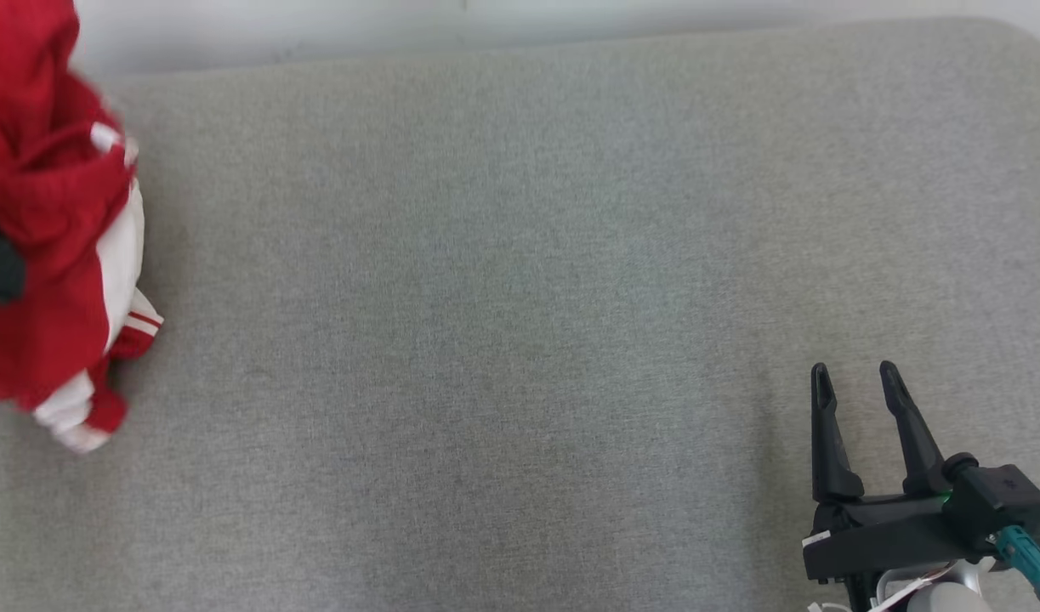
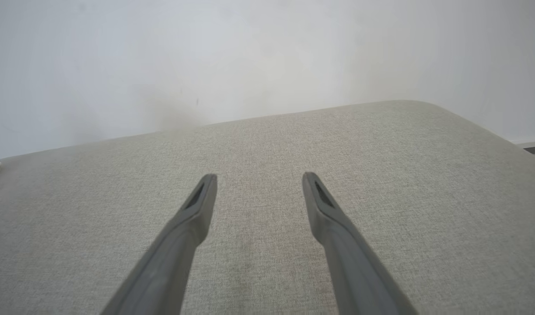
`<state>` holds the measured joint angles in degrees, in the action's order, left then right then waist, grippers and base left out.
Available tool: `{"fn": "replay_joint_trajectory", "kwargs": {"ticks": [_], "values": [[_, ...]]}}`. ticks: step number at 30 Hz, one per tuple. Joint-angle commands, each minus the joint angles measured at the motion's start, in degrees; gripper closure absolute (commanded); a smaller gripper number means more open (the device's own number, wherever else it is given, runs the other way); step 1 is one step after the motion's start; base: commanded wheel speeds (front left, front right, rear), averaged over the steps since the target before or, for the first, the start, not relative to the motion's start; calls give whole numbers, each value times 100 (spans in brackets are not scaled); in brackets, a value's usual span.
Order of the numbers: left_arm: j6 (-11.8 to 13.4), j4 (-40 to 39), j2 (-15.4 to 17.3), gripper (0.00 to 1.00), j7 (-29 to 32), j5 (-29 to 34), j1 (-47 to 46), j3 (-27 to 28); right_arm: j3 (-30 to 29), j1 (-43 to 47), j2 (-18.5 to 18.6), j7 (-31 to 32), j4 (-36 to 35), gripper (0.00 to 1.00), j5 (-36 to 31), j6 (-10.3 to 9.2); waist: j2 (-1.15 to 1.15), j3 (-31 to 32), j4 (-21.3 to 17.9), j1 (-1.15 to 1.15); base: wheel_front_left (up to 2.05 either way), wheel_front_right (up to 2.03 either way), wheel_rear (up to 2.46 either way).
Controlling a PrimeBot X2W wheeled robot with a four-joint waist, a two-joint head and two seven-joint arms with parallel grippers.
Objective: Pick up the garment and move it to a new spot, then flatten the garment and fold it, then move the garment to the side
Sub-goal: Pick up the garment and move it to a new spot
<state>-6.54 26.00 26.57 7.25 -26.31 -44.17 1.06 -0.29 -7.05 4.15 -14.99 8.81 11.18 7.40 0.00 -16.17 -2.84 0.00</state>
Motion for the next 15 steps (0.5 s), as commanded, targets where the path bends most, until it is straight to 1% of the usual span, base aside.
{"fn": "replay_joint_trajectory", "kwargs": {"ticks": [1, 7, 9, 12, 13, 15], "values": [[13, -165, -21, 100, -65, 93, -146, -55, 4, 55, -26, -28, 25, 0, 55, 17, 0, 233, -84, 0, 0, 0, 0], [36, -870, -263, 100, -225, 259, -497, -385, 46, 166, -79, -18, 121, 0, 148, 17, 0, 595, -398, 0, 0, 0, 0], [39, -1078, -403, 100, -226, 258, -638, -508, 55, 190, -92, -19, 132, 0, 163, 17, 0, 690, -556, 0, 0, 0, 0], [27, -1286, -715, 100, -145, 158, -864, -726, 53, 231, -108, -19, 152, 0, 193, 17, 0, 773, -805, 0, 0, 0, 0], [27, -1286, -715, 100, -145, 158, -864, -726, 53, 231, -108, -19, 152, 0, 193, 17, 0, 773, -805, 0, 0, 0, 0], [15, -1336, -927, 100, -82, 91, -987, -899, 71, 245, -117, -19, 178, 0, 220, 17, 0, 805, -987, 0, 0, 0, 0]]}}
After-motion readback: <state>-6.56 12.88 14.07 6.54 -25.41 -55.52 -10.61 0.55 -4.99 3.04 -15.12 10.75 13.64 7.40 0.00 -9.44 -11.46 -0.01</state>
